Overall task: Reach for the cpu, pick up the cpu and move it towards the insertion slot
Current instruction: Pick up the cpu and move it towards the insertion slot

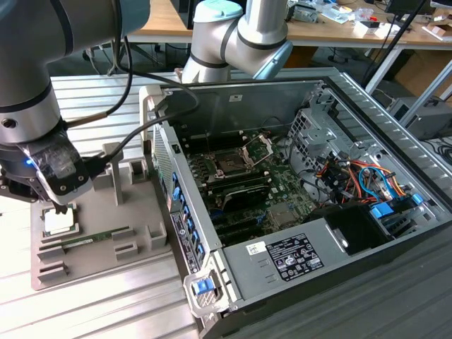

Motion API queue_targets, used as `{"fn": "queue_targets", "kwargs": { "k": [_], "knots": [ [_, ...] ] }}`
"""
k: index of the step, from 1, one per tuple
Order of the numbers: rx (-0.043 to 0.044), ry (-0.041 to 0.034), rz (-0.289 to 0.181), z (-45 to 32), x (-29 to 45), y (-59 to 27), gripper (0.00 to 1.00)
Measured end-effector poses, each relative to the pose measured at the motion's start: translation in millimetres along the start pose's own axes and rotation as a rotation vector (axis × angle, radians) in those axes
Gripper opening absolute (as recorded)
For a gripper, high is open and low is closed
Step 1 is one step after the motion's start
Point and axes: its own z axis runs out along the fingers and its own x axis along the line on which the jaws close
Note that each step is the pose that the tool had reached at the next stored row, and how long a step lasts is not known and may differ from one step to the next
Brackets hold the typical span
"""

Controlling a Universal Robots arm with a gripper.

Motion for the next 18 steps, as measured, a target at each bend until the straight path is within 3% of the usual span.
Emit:
{"fn": "queue_targets", "kwargs": {
  "k": [18],
  "knots": [
    [-0.0001, -0.0001, 0.0, 3.3, 0.0, -1.8, 0.1]
  ]
}}
